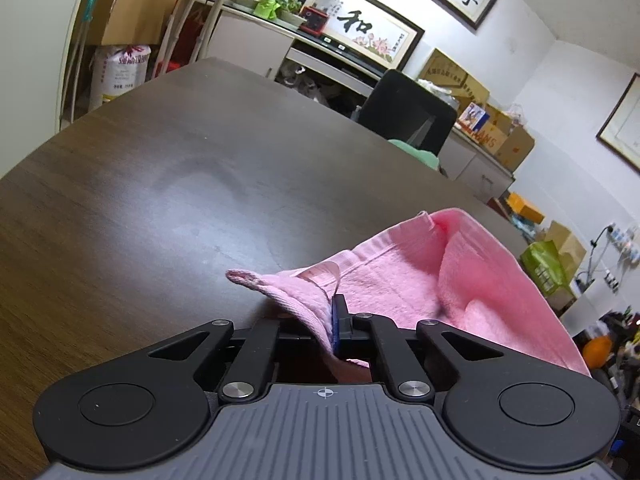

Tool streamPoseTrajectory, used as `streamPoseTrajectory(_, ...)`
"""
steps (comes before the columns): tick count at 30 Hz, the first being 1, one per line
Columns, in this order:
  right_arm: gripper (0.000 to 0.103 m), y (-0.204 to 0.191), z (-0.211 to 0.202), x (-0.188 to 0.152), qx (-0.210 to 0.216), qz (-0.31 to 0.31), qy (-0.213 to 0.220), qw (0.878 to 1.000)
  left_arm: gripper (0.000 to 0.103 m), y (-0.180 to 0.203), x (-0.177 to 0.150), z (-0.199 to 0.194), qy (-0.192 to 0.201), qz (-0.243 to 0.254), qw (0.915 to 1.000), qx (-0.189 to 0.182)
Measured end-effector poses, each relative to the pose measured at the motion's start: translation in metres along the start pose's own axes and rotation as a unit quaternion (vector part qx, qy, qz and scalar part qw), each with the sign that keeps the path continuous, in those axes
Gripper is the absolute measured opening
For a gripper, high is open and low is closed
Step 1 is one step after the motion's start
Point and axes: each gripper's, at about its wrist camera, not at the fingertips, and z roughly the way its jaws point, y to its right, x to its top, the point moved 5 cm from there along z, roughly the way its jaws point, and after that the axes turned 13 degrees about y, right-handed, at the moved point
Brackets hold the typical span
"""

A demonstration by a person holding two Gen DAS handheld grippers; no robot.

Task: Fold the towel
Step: 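Hold the pink towel up by two corners with both tools and lower it flat onto the table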

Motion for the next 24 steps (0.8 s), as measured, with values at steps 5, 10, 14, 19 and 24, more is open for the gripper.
streamPoseTrajectory(5, 0.005, -0.026, -0.014, 0.042, 0.052, 0.004, 0.074, 0.996, 0.006, 0.028, 0.032, -0.010, 0.041, -0.009, 0.9986, -0.030)
streamPoseTrajectory(10, 0.005, -0.070, -0.028, 0.095, 0.102, -0.039, 0.169, 0.980, 0.007, 0.086, 0.096, -0.028, 0.128, 0.028, 0.9894, -0.064)
streamPoseTrajectory(14, 0.005, -0.098, -0.022, 0.137, 0.102, -0.094, 0.216, 0.966, 0.008, 0.123, 0.135, -0.036, 0.176, 0.060, 0.9800, -0.070)
streamPoseTrajectory(19, 0.005, -0.106, 0.009, 0.169, 0.082, -0.125, 0.219, 0.964, 0.008, 0.156, 0.172, -0.024, 0.218, 0.106, 0.9692, -0.043)
streamPoseTrajectory(24, 0.005, -0.084, 0.055, 0.178, 0.039, -0.141, 0.191, 0.971, 0.008, 0.154, 0.171, 0.021, 0.204, 0.140, 0.9690, -0.004)
